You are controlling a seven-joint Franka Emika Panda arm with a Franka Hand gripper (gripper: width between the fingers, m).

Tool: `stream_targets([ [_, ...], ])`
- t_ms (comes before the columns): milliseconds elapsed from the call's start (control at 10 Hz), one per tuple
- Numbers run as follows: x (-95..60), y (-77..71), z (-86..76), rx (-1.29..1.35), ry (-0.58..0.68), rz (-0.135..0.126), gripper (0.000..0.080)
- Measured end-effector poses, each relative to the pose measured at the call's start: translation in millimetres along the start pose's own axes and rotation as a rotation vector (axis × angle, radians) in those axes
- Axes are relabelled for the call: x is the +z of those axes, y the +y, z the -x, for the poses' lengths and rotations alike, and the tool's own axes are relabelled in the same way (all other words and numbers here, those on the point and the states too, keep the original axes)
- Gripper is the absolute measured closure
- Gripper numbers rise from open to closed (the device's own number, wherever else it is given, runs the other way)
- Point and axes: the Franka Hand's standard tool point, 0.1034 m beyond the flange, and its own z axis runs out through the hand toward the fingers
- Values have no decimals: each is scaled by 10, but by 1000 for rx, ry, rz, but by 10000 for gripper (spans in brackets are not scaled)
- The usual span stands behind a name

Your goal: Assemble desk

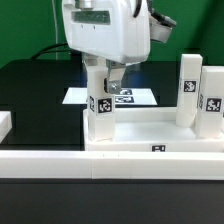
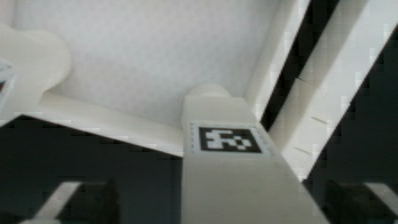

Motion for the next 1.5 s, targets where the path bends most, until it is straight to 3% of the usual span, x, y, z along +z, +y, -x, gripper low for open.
stream_targets([
  [100, -7, -9, 16, -72, -9, 7, 170],
  [300, -8, -14, 14, -298, -7, 6, 154],
  [1200, 10, -18, 10, -1057, -6, 20, 150],
  [1500, 6, -4, -17, -1309, 0, 50, 150],
])
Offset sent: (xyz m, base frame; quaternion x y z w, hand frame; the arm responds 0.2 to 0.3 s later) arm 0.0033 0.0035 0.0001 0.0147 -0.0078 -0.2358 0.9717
